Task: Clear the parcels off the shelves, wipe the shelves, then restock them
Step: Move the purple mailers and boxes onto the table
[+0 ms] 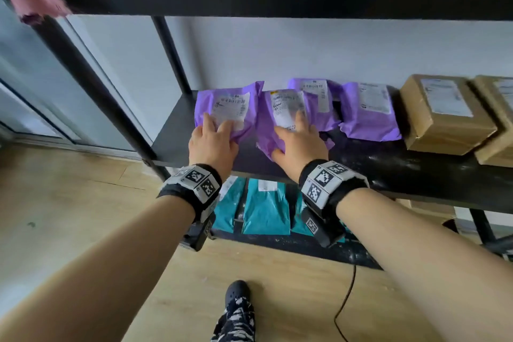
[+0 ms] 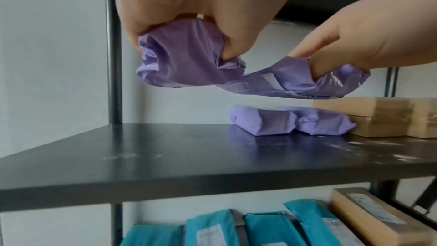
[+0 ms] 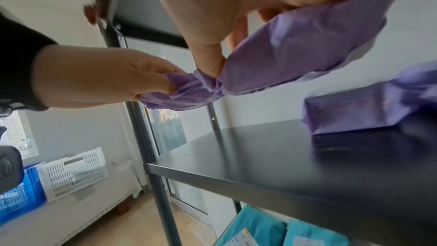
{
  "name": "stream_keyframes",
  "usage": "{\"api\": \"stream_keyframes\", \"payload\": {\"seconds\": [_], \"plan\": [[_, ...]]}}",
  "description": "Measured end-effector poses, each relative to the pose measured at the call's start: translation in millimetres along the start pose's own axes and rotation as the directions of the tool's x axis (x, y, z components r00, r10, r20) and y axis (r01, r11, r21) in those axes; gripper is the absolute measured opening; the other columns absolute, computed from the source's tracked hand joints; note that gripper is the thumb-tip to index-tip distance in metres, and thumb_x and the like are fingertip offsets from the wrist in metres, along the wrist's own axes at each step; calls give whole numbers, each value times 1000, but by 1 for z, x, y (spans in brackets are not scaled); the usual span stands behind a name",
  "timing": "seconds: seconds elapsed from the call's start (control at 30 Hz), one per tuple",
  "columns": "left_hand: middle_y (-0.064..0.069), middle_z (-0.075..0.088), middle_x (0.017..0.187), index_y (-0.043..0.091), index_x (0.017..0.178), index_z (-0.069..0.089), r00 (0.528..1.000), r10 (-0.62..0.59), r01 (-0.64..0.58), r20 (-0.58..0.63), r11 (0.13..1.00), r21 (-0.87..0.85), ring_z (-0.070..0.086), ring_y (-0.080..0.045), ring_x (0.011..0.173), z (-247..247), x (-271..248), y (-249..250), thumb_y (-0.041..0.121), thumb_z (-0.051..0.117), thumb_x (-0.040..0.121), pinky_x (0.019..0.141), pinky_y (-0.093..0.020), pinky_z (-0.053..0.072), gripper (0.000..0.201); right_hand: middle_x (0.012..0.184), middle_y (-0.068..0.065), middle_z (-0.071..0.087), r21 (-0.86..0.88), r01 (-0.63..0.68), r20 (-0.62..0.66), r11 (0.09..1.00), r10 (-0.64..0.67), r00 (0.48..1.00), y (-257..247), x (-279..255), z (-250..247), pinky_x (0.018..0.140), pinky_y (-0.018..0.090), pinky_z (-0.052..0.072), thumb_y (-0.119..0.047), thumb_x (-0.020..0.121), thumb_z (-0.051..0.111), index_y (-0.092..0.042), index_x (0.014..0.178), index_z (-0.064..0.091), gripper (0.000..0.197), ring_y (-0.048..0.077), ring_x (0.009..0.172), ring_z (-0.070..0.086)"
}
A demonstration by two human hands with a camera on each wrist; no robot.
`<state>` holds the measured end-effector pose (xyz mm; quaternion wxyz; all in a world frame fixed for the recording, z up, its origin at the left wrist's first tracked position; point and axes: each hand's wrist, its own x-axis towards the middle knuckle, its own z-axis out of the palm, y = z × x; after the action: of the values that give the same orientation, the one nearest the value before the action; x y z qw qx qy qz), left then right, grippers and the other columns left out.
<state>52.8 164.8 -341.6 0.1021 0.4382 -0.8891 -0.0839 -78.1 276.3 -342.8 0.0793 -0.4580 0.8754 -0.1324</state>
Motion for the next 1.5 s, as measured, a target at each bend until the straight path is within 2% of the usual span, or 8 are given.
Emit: {"api": "stream_keyframes", "payload": {"seconds": [0.23,0.5,0.7,0.9,1.03,1.13,1.27,1.5], "plan": [[-21,13,153,25,142,37,994,106,-106,25,994,31,33,-41,128,2,-93,93,33,48,93,106,-46,32,51,156,12,2,-24,-59,5,998,59,998,78,-104,-36,101,48,40,-40,87,57,-29,135,44,51,38,135,25],[-21,7,154,23,143,36,938,329,-329,109,944,-17,30,-40,130,23,-143,180,33,44,95,107,-44,31,50,155,11,6,-41,-299,-26,953,298,954,158,-192,-55,102,45,38,-43,87,56,-27,136,42,54,37,133,27],[-23,7,154,22,144,34,837,510,-503,197,860,-88,29,-40,131,50,-171,236,37,42,96,108,-43,29,51,155,11,7,-57,-498,-59,865,495,867,203,-259,-61,102,46,39,-42,88,54,-27,138,40,54,37,135,24],[-20,6,155,24,144,32,738,621,-609,266,782,-134,26,-39,133,70,-208,300,38,37,97,109,-42,27,49,155,10,7,-40,-677,-79,735,673,735,252,-325,-76,101,44,41,-40,87,55,-24,132,45,49,37,133,27],[-17,3,156,24,146,26,667,677,-679,311,724,-120,20,-36,137,76,-225,351,40,32,99,112,-43,24,51,155,10,7,4,-756,-105,655,752,651,295,-353,-91,101,46,40,-40,90,53,-23,131,45,46,38,132,29],[-15,3,156,24,147,25,638,702,-709,316,696,-115,20,-36,137,85,-236,396,40,32,99,113,-44,24,51,155,10,6,42,-781,-113,623,779,616,339,-366,-99,102,47,41,-39,90,52,-24,135,42,48,38,134,28],[-12,5,156,23,147,25,621,707,-727,337,681,-88,20,-35,137,104,-253,463,40,32,99,112,-44,25,52,155,10,7,47,-785,-101,618,785,612,410,-379,-114,102,50,39,-39,92,50,-24,137,39,49,38,134,27],[-12,5,157,24,147,25,664,617,-647,423,757,-87,20,-34,138,137,-284,573,38,31,99,113,-43,23,50,153,12,11,19,-746,-83,666,744,663,534,-393,-145,97,47,41,-40,93,48,-21,131,46,42,37,129,31]]}}
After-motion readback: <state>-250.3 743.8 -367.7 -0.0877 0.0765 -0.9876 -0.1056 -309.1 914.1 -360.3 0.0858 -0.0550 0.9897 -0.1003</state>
